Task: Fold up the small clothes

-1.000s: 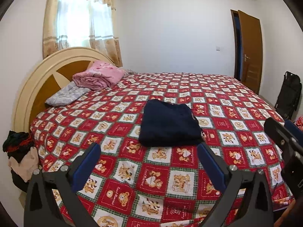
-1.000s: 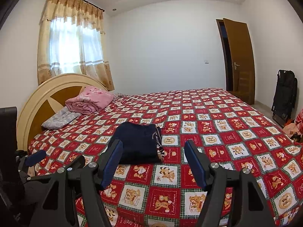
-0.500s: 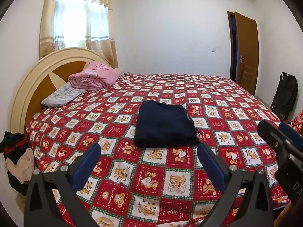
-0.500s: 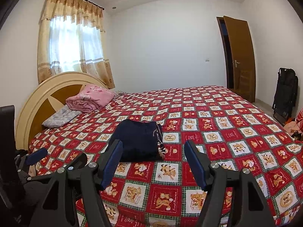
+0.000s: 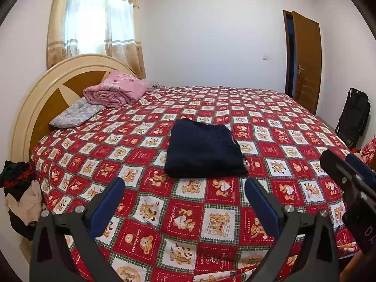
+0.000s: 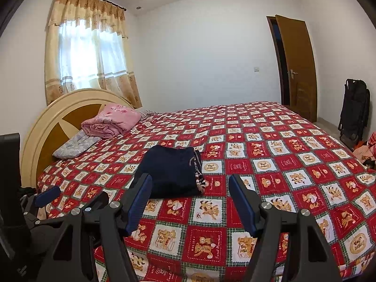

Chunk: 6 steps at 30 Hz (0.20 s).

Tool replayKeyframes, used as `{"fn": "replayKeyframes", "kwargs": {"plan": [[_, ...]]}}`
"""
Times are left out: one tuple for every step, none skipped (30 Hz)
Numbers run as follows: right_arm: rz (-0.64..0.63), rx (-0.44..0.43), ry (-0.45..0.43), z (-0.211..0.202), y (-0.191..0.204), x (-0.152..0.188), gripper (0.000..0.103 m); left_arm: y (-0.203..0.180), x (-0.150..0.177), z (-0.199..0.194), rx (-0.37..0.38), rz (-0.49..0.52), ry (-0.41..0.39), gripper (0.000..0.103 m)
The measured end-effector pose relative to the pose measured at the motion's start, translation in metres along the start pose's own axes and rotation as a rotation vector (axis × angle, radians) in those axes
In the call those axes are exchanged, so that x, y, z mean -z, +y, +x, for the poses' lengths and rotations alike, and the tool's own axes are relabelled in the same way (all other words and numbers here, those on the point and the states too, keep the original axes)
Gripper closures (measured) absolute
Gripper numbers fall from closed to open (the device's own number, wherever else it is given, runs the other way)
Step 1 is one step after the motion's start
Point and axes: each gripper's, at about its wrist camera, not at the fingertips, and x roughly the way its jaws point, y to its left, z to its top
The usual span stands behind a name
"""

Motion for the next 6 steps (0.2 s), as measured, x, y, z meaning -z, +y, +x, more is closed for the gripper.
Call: {"fn": "replayKeyframes", "kwargs": {"plan": [[0.000,0.000,0.000,0.0001,0.0001,0.0000,0.034,-0.0001,0.0001,0.0003,-0.001,0.002,0.002,0.000],[0.002,-0.001,0.002,0.0005,0.0001,0.0005,0.034,-0.0001,0.0001,0.0003,-0.001,0.002,0.002,0.000],[0.003,0.000,0.005,0.0009,-0.0002,0.0010,0.034,-0.0001,0.0002,0.0002,-0.002,0.002,0.002,0.000],[0.004,0.001,0.007,0.0014,-0.0003,0.0016,0.034,-0.0002,0.0001,0.0005,-0.001,0.002,0.002,0.000],[0.005,0.003,0.010,0.0021,-0.0009,0.0024,0.034,-0.0004,0.0001,0.0007,-0.001,0.002,0.002,0.000],[0.006,0.006,0.013,0.0026,-0.0010,0.0031,0.034,-0.0002,0.0002,0.0005,0.000,0.002,0.002,0.000]]}}
